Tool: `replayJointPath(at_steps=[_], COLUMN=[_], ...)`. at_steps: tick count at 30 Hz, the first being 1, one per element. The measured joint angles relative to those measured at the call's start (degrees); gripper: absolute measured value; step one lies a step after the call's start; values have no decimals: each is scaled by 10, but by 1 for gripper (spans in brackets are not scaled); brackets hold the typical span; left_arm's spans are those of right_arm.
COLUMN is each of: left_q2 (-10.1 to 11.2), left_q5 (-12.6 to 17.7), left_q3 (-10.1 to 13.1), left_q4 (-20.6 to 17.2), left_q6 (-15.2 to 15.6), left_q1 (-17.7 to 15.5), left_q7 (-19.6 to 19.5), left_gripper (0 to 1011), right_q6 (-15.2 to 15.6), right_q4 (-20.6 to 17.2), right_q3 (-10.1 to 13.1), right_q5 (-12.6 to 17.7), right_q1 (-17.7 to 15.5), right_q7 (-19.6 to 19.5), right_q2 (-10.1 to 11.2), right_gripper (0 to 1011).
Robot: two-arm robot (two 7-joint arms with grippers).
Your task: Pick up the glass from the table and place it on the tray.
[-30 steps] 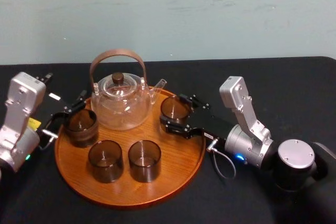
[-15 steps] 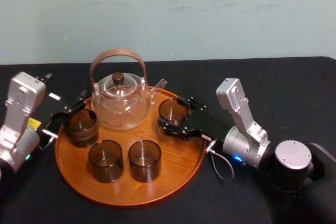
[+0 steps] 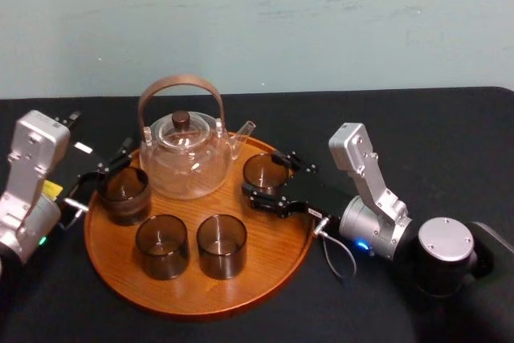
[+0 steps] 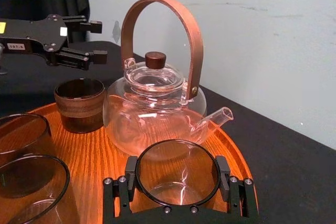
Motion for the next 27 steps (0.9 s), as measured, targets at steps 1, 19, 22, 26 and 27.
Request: replayJointPath(at_steps=[1,19,22,26,27], left_q2=[0,0,0,0,0], left_q5=[0,0,0,0,0], left_q3=[0,0,0,0,0], left_q4=[0,0,0,0,0], left_q6=[0,0,0,0,0], left_q1=[0,0,0,0,0], left_q7=[0,0,0,0,0], left_gripper=[1002,1001,1001,1001,1001], right_q6=[0,2,2,2,2], right_q4=[1,2,2,2,2], right_q3=[0,1,1,1,1], right_q5=[-1,-1,-1,-1,-1], right_q1=[0,0,0,0,0], right_q7=[-1,-2,-2,-2,-2], right_q2=[-1,-1,-1,-1,-1], right_gripper=[905,989,1002,1002,1002])
